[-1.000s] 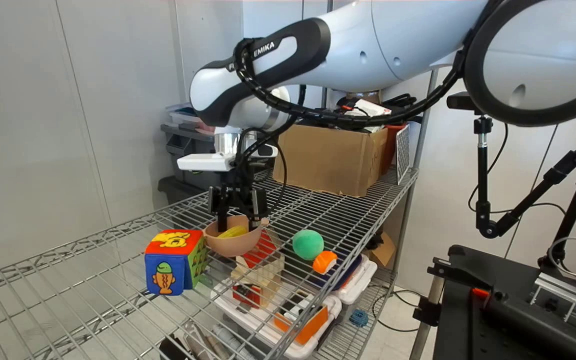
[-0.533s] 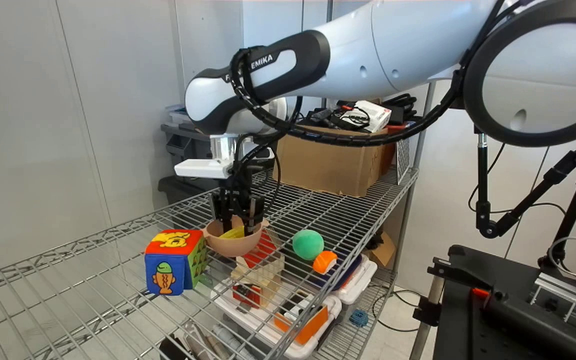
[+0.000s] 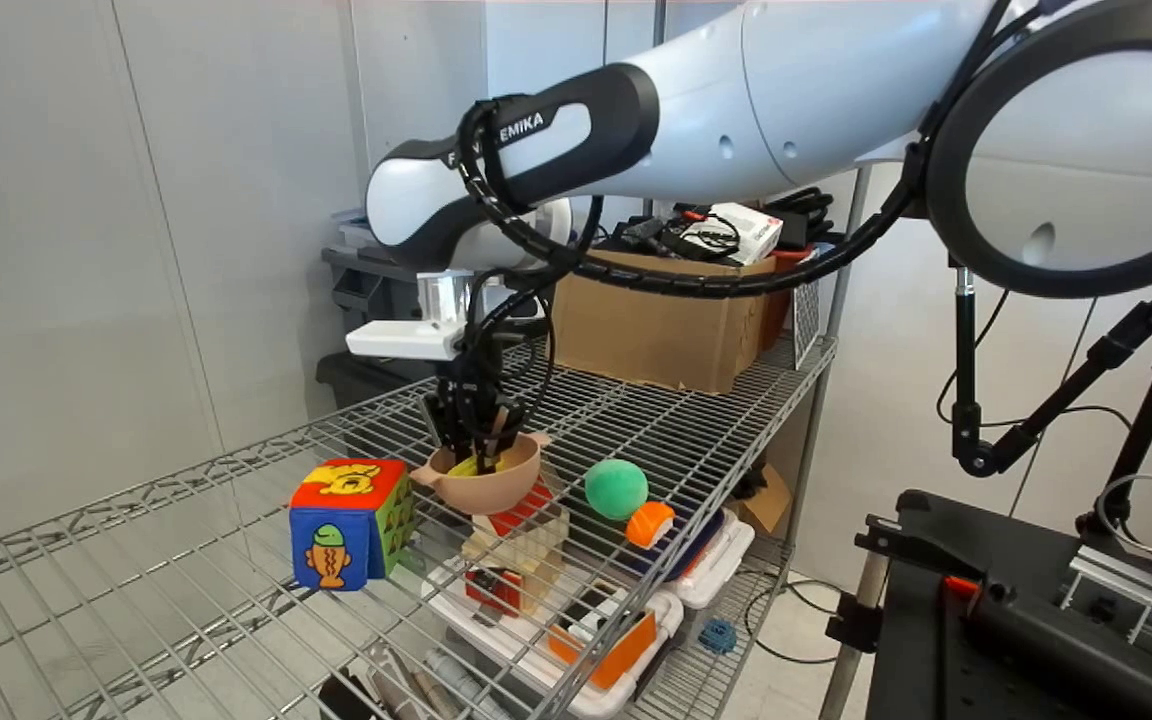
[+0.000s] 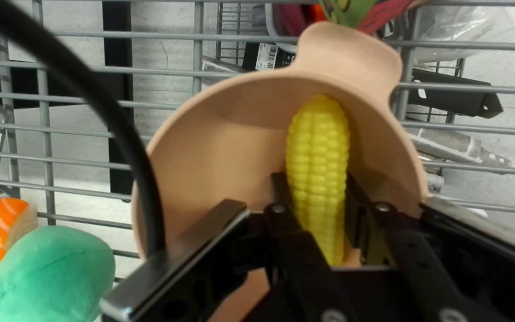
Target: Take the cob of maize out of the pink pot
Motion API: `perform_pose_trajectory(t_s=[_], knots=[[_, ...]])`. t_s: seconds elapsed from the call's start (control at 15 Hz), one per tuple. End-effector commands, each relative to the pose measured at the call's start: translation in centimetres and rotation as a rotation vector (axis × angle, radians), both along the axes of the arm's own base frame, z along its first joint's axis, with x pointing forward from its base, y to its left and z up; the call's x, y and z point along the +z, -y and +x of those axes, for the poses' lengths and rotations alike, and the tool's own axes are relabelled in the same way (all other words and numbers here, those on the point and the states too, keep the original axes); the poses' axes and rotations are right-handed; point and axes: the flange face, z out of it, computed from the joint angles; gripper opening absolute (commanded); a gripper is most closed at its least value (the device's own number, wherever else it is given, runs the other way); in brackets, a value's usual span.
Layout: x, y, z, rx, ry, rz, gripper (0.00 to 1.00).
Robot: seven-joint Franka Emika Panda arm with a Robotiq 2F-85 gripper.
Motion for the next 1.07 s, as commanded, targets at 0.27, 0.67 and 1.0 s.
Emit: perform_pose_trajectory(t_s=[0.27,0.67,1.0], knots=[[4.5,-2.6,0.6,0.129,0.011,0.078,0.07],[4.8,-6.4,-0.5,0.273,-0.065,0.102,0.07],[2.3,-8.2,-2.9,0.354,-0.232,0.107,0.07]])
